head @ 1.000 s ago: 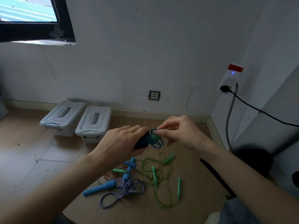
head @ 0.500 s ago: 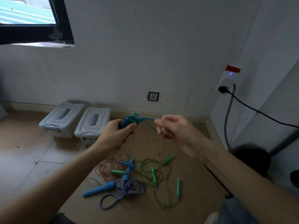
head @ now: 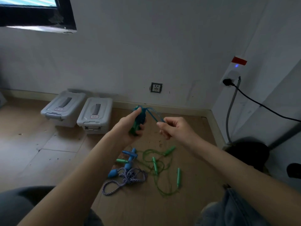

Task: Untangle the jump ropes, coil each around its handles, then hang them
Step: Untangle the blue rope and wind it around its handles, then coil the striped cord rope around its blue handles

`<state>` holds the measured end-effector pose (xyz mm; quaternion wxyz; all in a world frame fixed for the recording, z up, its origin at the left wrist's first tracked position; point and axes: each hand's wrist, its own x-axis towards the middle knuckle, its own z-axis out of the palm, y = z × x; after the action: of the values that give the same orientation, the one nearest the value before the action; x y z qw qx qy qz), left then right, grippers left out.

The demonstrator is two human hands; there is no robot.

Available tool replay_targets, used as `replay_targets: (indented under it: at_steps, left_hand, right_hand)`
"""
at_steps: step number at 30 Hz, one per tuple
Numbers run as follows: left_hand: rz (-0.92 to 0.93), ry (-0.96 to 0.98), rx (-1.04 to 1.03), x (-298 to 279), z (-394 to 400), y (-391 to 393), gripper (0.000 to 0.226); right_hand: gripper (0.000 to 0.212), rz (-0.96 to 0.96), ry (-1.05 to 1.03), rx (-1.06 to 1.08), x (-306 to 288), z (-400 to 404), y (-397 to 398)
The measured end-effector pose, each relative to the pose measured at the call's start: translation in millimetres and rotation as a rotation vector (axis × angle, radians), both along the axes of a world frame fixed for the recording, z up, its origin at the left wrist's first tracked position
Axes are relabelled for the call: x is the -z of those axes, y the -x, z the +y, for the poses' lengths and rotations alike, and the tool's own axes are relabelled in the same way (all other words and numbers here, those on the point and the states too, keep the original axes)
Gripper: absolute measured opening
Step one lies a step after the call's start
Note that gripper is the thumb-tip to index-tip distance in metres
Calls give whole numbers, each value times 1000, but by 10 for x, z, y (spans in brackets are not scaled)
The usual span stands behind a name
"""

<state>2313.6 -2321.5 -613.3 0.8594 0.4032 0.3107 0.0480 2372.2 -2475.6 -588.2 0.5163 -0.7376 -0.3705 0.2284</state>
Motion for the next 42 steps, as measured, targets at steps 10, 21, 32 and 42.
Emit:
replay_targets:
  at_steps: [10, 21, 32, 42]
  left_hand:
    - [333, -78, -100, 996, 69, -337, 51]
    - [364, -935, 317, 2069, 538, -999, 64]
    - [405, -1261, 367, 3049, 743, -1710, 49]
    - [301, -1503, 354, 2825, 285, -399, 25]
  right_hand:
    - [46, -284, 201, -13, 824, 62, 10]
    - [15, 180, 366, 393, 2062, 589, -1592]
    - [31, 601, 289, 710, 3354, 805, -2221]
    - [6, 243, 580, 284, 3265, 511, -1121]
